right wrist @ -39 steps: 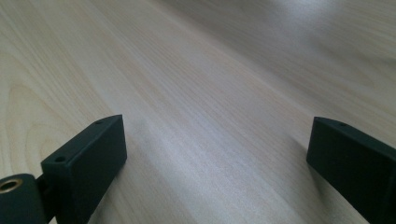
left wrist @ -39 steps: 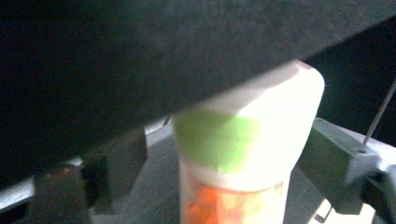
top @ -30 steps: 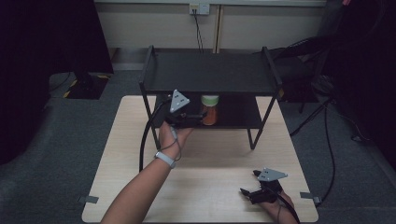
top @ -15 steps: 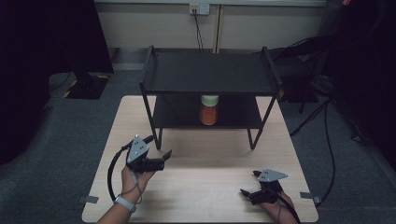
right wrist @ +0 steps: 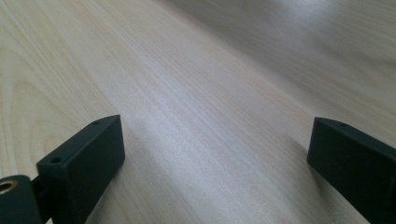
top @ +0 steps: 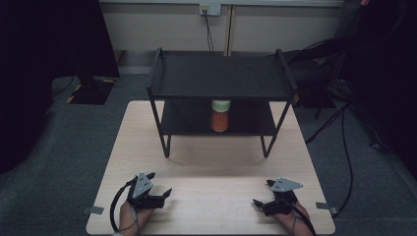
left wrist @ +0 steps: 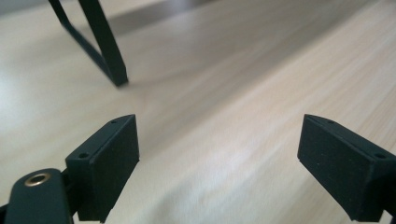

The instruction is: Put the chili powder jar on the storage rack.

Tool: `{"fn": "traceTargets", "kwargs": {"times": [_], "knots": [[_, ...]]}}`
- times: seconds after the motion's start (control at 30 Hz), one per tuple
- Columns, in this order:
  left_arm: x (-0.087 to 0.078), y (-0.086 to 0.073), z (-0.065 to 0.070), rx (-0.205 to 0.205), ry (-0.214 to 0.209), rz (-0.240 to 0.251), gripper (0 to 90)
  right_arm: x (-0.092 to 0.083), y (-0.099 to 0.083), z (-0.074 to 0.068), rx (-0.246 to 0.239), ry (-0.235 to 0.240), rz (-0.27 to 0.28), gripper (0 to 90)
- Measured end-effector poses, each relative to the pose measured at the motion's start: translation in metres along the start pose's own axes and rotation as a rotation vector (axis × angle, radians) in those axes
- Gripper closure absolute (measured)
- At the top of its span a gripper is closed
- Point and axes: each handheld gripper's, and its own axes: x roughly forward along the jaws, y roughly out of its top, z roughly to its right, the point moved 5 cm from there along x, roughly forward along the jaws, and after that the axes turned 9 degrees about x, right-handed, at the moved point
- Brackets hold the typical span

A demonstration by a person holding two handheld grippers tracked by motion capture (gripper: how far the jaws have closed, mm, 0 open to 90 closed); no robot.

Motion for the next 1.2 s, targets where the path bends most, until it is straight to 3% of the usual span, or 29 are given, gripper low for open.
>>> {"fn": "traceTargets", "kwargs": {"times": [0.17,1.2], "knots": [[0.0007,-0.0056,-0.0039,-0.039,0.001,0.012,12.2,0.0,-0.0001,0.0001,-0.001,0.001,0.0,2.7],[0.0069,-0.0011,0.0014,0.002,-0.019,-0.011,12.1,0.0003,0.0001,0.0002,0.0,0.001,0.0,2.6]]}}
